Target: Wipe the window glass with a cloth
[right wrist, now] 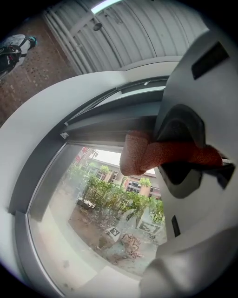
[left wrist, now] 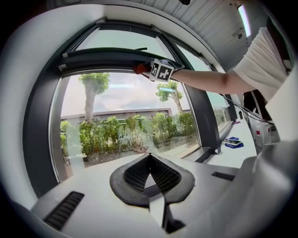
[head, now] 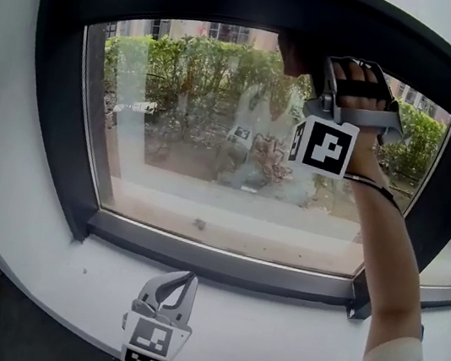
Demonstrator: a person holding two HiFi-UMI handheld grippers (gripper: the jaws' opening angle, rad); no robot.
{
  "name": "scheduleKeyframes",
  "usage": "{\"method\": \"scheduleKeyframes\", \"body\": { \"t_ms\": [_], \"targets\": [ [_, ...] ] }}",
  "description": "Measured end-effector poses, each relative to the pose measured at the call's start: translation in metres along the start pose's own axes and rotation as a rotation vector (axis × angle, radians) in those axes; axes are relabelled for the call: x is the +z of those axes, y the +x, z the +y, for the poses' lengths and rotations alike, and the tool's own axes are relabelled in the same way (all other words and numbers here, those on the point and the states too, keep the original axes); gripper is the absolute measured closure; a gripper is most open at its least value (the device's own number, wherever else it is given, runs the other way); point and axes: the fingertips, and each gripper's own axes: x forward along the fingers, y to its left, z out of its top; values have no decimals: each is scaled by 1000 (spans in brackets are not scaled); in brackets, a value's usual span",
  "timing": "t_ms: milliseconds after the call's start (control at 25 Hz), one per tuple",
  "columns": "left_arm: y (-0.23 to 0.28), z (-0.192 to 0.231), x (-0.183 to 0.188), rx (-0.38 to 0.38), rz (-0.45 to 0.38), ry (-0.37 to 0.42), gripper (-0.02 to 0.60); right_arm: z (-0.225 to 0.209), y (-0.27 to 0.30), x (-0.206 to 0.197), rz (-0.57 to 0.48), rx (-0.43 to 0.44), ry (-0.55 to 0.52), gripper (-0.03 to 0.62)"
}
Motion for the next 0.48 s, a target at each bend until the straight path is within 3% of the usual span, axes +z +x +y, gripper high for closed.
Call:
{"method": "scheduleKeyframes", "body": {
  "t_ms": [160,360,480],
  "targets": [
    [16,6,4,-14,-11,-16,561,10,-1,4,-8,50,16,528],
    [25,12,9,-14,-52,-93,561,20,-6,12,-22,93,20,530],
    [29,3,3,-36,-33,-76,561,36,-10,23,-30,150,17,529]
  ]
}}
